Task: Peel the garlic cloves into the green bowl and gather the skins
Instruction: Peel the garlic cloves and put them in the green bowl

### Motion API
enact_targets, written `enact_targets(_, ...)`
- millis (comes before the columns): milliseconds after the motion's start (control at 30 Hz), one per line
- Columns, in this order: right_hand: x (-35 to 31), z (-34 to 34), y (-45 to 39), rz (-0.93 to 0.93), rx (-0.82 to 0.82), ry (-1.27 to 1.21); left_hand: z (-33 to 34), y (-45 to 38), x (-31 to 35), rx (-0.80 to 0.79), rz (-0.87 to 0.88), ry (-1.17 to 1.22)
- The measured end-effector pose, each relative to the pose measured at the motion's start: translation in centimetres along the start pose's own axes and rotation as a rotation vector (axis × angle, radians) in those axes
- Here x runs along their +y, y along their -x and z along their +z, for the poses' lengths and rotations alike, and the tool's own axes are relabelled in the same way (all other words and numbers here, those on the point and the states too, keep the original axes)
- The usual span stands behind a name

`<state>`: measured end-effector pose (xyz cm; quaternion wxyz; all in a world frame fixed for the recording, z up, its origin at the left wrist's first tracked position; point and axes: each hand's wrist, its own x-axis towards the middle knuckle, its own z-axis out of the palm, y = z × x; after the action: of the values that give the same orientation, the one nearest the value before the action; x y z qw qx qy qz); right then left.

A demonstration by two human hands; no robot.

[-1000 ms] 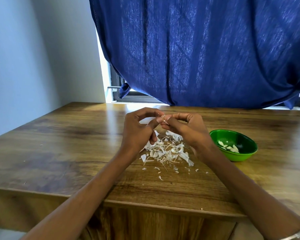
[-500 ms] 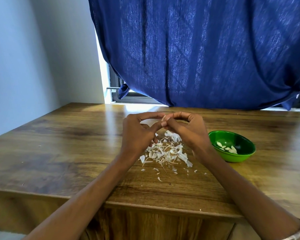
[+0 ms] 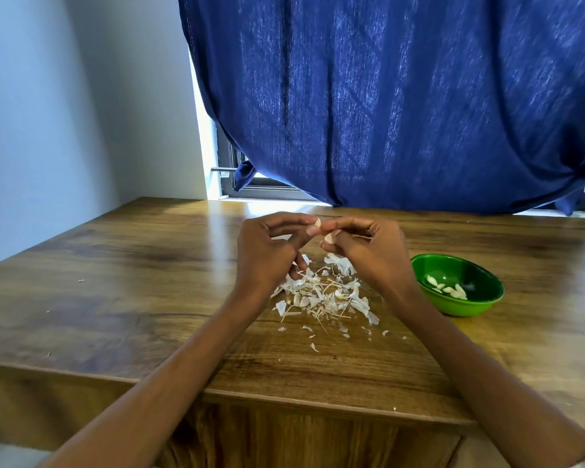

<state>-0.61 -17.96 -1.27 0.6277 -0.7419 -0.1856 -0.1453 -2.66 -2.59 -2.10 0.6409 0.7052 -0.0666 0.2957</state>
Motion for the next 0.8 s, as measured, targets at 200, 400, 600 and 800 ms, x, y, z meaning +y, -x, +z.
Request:
enact_targets(200, -0.07, 0.10, 0.19, -0.041, -0.003, 0.011, 0.08, 0.08, 0.08, 0.005, 0.070, -0.070)
enact_targets(400, -0.32, -0.11, 0.20, -0.009, -0.047, -0.051, -0.04, -0.10, -0.35, 0.016, 0.091, -0.111)
enact_targets(600, -0.21, 0.16, 0.19, -0.022, -0.064, -0.030, 0.07, -0.30, -0.62, 0.007, 0.065, -0.072)
enact_targets(800, 0.33, 0.25, -0.06, -0.089, -0.065, 0.142, 0.18, -0.18, -0.68, -0.012, 0.077, -0.054)
